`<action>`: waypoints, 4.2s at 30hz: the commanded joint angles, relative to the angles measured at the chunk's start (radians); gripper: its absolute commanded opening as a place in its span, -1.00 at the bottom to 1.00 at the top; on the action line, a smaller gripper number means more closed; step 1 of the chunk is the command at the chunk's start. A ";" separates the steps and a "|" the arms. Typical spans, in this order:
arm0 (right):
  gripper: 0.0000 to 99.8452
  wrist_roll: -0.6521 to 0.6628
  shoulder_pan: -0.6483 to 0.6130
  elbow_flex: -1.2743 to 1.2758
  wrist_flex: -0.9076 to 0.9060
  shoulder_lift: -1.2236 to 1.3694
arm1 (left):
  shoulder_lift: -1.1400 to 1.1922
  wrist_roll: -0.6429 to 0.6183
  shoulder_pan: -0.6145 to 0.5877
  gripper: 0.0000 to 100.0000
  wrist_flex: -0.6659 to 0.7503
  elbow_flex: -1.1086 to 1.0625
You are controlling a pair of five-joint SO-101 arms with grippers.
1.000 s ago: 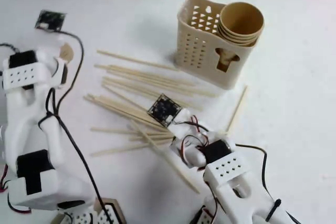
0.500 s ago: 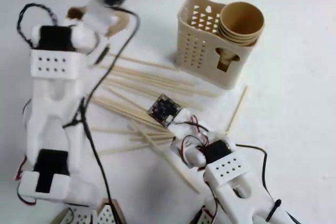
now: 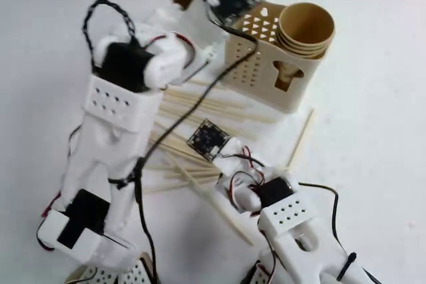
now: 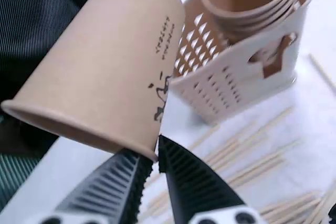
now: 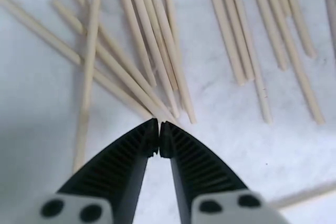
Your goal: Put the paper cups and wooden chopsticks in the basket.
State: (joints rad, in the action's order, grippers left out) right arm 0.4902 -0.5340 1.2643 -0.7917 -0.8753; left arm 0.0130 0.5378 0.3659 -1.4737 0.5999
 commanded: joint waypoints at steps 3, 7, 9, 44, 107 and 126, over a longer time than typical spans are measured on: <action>-0.95 0.012 -0.007 -0.005 0.012 -0.019 | -0.004 0.012 0.120 -0.93 0.098 0.044; -0.95 0.012 -0.007 -0.005 0.012 -0.019 | -0.001 0.015 0.173 -0.91 0.130 0.044; -0.95 0.012 -0.007 -0.005 0.012 -0.019 | 0.024 0.015 0.186 -0.91 0.143 0.054; -0.95 0.012 -0.007 -0.005 0.015 -0.019 | 0.552 -0.026 0.202 -0.75 0.012 0.835; -0.95 0.014 -0.002 -0.005 0.016 -0.019 | 0.812 -0.069 0.248 -0.95 0.183 0.801; -0.95 0.014 -0.001 -0.005 0.016 -0.019 | 0.532 -0.075 0.200 -0.95 -0.218 1.068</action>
State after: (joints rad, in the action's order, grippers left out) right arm 0.4964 -0.5340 1.2643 -0.7917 -0.8753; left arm 0.6421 0.4718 0.6053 -1.5413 1.5773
